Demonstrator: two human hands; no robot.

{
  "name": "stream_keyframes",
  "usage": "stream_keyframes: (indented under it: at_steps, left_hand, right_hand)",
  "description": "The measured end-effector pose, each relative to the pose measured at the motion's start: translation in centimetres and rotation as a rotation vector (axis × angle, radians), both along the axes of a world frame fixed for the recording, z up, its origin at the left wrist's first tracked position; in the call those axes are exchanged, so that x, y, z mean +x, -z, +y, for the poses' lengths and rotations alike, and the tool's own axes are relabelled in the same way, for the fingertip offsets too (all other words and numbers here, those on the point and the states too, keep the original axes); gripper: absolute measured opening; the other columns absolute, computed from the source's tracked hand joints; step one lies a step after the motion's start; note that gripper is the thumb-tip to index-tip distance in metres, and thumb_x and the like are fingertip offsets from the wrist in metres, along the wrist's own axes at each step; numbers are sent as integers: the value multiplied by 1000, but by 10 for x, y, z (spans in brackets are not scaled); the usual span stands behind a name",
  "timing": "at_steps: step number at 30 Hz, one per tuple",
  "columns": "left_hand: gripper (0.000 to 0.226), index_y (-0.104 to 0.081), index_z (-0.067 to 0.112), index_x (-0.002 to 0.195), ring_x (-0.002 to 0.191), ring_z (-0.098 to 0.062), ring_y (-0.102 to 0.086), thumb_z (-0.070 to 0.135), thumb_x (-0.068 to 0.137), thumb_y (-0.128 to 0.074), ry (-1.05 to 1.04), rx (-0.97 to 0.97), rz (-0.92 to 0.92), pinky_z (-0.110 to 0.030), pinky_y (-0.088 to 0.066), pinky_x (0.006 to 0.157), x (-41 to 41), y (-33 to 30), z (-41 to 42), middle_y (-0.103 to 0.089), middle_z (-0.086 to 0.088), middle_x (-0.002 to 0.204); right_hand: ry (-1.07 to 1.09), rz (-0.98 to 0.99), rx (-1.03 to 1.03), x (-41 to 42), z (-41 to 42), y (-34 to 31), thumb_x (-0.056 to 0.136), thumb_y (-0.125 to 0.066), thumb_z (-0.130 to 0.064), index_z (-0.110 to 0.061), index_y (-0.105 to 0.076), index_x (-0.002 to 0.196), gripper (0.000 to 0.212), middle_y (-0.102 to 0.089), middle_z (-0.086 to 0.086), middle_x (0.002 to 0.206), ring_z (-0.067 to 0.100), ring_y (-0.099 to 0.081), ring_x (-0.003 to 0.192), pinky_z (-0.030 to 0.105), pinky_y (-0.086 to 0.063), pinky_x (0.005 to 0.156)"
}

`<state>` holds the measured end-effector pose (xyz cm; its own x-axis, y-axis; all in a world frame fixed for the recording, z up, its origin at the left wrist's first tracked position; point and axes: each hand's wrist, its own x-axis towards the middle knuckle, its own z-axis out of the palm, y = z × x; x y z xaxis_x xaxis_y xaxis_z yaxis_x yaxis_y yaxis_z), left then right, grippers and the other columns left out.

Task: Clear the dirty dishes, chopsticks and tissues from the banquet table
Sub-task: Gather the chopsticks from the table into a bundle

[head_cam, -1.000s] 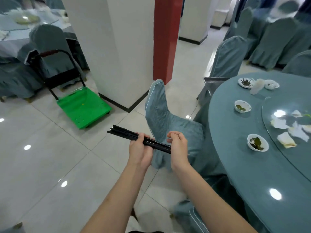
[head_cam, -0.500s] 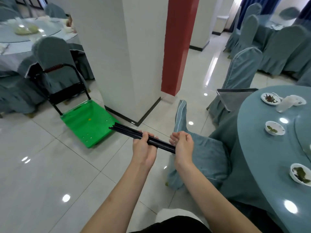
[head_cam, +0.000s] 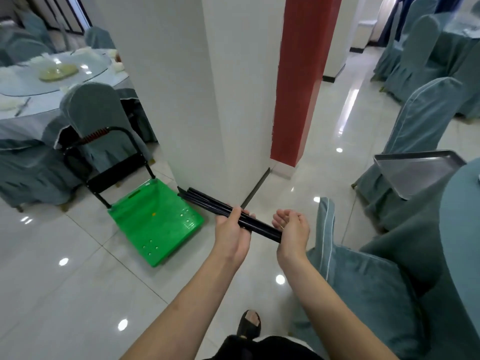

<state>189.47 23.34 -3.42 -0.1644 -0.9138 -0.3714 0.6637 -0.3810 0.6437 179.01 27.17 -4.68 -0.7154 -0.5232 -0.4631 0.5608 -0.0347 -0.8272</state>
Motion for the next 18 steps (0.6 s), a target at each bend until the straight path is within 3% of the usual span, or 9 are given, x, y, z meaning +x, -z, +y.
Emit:
stream_keyframes:
  at_steps: [6, 12, 18]
  left_hand:
    - [27, -44, 21, 101, 76, -22, -53, -5, 99, -51, 36, 18, -25, -42, -47, 86, -44, 1, -110, -54, -8, 80]
    - [25, -44, 18, 106, 71, -18, -55, -6, 101, -49, 95, 40, -36, -41, -50, 82, -96, 1, -169, -52, -8, 78]
    - [25, -43, 17, 114, 75, -18, -53, -4, 102, -48, 267, 51, -67, -38, -50, 83, -164, 8, -220, -50, -7, 84]
  right_hand:
    - [28, 12, 31, -41, -107, -4, 101, -44, -6, -9, -59, 92, 18, -71, 21, 109, 28, -71, 96, 32, -58, 81]
    - [109, 9, 97, -88, -158, -1, 103, -44, -11, -11, -61, 96, 19, -72, 14, 105, 24, -70, 94, 38, -58, 92]
    - [235, 35, 147, -146, -196, 12, 104, -45, -13, -12, -61, 97, 18, -71, 13, 107, 23, -69, 95, 37, -57, 92]
